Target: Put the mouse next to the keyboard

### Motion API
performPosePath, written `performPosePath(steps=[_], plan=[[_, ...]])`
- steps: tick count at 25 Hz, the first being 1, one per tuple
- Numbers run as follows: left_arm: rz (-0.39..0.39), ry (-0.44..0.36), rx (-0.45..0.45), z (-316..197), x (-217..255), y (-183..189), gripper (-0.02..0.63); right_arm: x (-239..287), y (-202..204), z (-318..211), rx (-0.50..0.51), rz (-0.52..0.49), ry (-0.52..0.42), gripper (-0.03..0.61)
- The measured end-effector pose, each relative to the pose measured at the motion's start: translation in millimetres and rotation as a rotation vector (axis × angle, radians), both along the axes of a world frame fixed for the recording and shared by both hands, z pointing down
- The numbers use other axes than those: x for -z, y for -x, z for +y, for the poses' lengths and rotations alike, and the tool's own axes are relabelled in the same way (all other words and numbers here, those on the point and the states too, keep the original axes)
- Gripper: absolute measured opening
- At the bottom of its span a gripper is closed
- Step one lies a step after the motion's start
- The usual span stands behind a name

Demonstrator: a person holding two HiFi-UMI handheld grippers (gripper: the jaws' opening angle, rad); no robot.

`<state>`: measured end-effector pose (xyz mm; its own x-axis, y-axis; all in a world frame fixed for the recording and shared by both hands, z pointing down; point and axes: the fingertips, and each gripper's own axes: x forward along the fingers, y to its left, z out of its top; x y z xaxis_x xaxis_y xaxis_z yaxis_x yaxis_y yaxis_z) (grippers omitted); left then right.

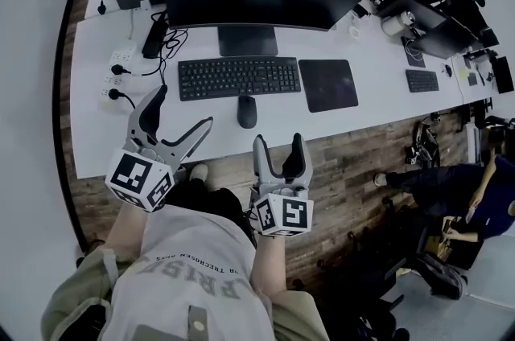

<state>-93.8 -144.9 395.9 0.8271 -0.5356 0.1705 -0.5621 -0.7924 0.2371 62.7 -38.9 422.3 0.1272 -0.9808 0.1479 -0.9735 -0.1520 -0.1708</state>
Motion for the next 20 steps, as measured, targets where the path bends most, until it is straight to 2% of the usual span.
performPosePath(steps=[10,15,20], plan=[[-0.005,0.024,0.018,-20,-10,-15,0.426,-85,-11,-57,0.046,-0.028,0.202,0.348],[-0.034,0.012,0.047,-32,-8,-30,0.426,-148,-21,-84,0.091,-0.036,0.358,0.348],[-0.059,0.017,0.125,-51,-11,-34,0.426,-208,-24,-102,0.158,-0.037,0.516,0.348]])
